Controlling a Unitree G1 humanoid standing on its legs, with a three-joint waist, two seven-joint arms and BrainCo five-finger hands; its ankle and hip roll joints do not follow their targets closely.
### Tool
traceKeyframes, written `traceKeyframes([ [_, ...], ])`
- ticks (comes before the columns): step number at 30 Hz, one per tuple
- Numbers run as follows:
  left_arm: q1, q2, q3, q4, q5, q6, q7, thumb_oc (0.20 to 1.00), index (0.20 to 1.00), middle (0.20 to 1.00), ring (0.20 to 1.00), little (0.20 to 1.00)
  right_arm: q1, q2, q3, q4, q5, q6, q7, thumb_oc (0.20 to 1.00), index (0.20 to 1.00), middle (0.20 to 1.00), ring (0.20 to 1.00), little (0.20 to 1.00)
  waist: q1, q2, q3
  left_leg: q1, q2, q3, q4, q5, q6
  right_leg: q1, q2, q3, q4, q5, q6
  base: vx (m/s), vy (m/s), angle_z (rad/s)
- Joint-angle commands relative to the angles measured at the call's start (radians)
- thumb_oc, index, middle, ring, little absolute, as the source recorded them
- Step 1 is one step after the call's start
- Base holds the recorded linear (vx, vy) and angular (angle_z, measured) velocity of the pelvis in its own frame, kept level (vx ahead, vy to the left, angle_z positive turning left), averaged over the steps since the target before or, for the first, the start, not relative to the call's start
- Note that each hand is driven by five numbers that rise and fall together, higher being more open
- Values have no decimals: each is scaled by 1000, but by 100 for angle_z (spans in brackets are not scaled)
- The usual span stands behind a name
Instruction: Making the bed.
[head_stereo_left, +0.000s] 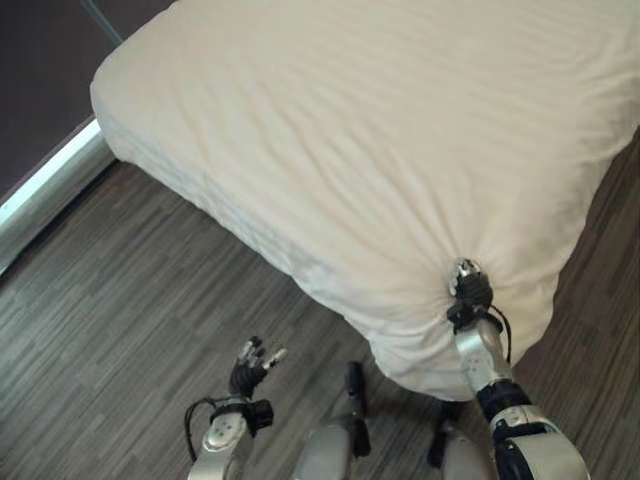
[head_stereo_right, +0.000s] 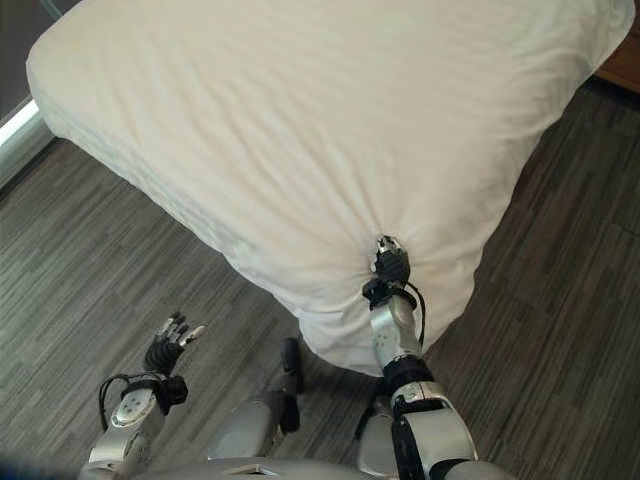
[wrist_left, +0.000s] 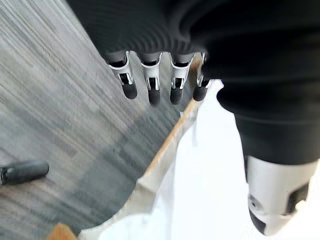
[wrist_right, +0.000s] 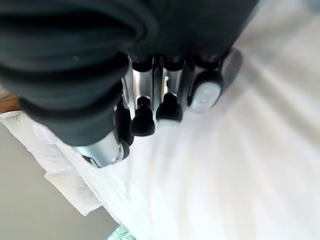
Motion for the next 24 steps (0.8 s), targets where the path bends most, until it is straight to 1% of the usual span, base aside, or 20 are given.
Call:
traceKeyframes([
  [1,-22,57,21,-90,49,-42,-7,1000,1000,1000,1000,1000,261,-177,-201,367,-3,157,-180,200,200,200,200,200,-49,-25,88,74,40,47,-3,-124,-13,56,-28,17,0,-25,36,-109,123,-12],
  [4,-15,68,19,-106,70,-36,-7,1000,1000,1000,1000,1000,286,-184,-188,366,-64,170,-182,200,200,200,200,200,-56,-36,87,82,45,71,-3,-127,-4,36,-25,37,46,-39,34,-123,73,-47],
  [5,13,84,48,-134,99,-24,2,1000,1000,1000,1000,1000,325,-212,-151,379,-197,200,-189,200,200,200,200,200,-57,-50,81,95,73,131,-3,-122,0,49,-29,16,131,-78,21,-157,98,-76],
  [6,14,84,49,-135,99,-23,2,1000,1000,1000,1000,1000,326,-212,-150,378,-198,200,-189,200,200,200,200,200,-56,-51,81,96,72,133,-3,-122,0,48,-29,18,133,-80,21,-319,129,-108],
  [7,69,93,118,-175,119,-1,13,1000,1000,1000,1000,1000,380,-275,-100,320,-378,216,-186,200,200,200,200,200,-32,-91,44,120,103,223,-3,-98,6,127,-46,-58,204,-108,8,-163,30,-118],
  [8,77,93,121,-182,120,2,12,1000,1000,1000,1000,1000,385,-273,-97,315,-382,219,-187,288,288,288,288,288,-30,-94,43,124,103,228,-3,-98,5,128,-46,-53,204,-108,8,-210,6,-135],
  [9,107,92,142,-199,121,5,10,1000,1000,1000,1000,1000,405,-294,-90,274,-424,219,-186,1000,1000,1000,1000,1000,-16,-110,22,127,111,264,-2,-87,7,169,-56,-81,197,-92,16,-47,-25,-152],
  [10,109,92,142,-201,121,6,10,1000,1000,1000,1000,1000,407,-294,-90,272,-425,219,-186,1000,1000,1000,1000,1000,-16,-110,21,129,111,265,-2,-88,7,170,-56,-81,196,-91,16,-127,-96,-191],
  [11,141,82,167,-231,118,9,4,1000,1000,1000,1000,1000,422,-321,-56,170,-523,215,-192,1000,1000,1000,1000,1000,12,-136,-14,124,122,309,3,-68,11,230,-66,-114,176,-63,27,-228,-198,-204],
  [12,170,75,183,-275,115,8,1,1000,1000,1000,1000,1000,433,-342,-24,59,-600,218,-197,1000,1000,1000,1000,1000,35,-154,-41,122,136,353,6,-46,7,295,-51,-123,112,-47,46,-226,-204,-198],
  [13,174,75,185,-278,114,10,1,1000,1000,1000,1000,1000,438,-341,-24,53,-602,222,-198,1000,1000,1000,1000,1000,36,-154,-42,125,137,356,6,-44,5,300,-48,-122,103,-43,45,-203,-214,-174],
  [14,178,75,183,-305,112,11,-4,1000,1000,1000,1000,1000,441,-345,-7,-14,-630,224,-193,1000,1000,1000,1000,1000,39,-156,-48,127,154,364,7,-21,-7,312,-20,-103,66,-79,39,-128,-163,-138],
  [15,176,73,183,-324,108,9,-6,1000,1000,1000,1000,1000,442,-350,8,-68,-650,215,-187,1000,1000,1000,1000,1000,37,-152,-51,132,166,377,9,-4,-14,314,-2,-93,45,-111,33,-204,-270,-108],
  [17,180,63,186,-365,90,4,-16,1000,1000,1000,1000,1000,460,-367,34,-210,-715,209,-182,1000,1000,1000,1000,1000,32,-138,-49,149,216,398,14,43,-44,328,55,-78,5,-161,-3,-235,-319,-85],
  [18,180,58,189,-391,78,-2,-18,1000,1000,1000,1000,1000,458,-375,46,-265,-742,202,-180,1000,1000,1000,1000,1000,26,-131,-48,150,233,403,16,60,-54,346,74,-75,-27,-165,-5,-317,-374,-48],
  [19,182,56,188,-427,70,-9,-16,1000,1000,1000,1000,1000,458,-384,60,-319,-775,204,-177,1000,1000,1000,1000,1000,20,-123,-42,156,263,408,17,89,-72,357,95,-69,-41,-171,-18,-371,-367,-28],
  [20,173,44,176,-463,50,-18,-19,1000,1000,1000,1000,1000,464,-384,73,-373,-802,193,-176,1000,1000,1000,1000,1000,4,-114,-44,169,279,409,17,102,-79,367,126,-51,-51,-178,-33,-288,-280,-9],
  [22,175,43,176,-465,49,-17,-18,1000,1000,1000,1000,1000,467,-385,73,-377,-803,196,-176,1000,1000,1000,1000,1000,6,-112,-41,173,282,411,17,103,-81,371,129,-49,-53,-178,-35,-168,-152,-13],
  [23,157,45,163,-516,33,-29,-21,1000,1000,1000,1000,1000,467,-379,90,-418,-818,184,-174,1000,1000,1000,1000,1000,-4,-106,-43,188,301,405,21,114,-88,381,152,-37,-60,-184,-48,-265,-230,-14],
  [24,143,51,156,-545,20,-40,-19,1000,1000,1000,1000,1000,462,-381,105,-436,-842,184,-176,1000,1000,1000,1000,1000,-7,-105,-43,195,308,399,31,115,-93,388,158,-26,-73,-182,-52,-328,-282,11],
])
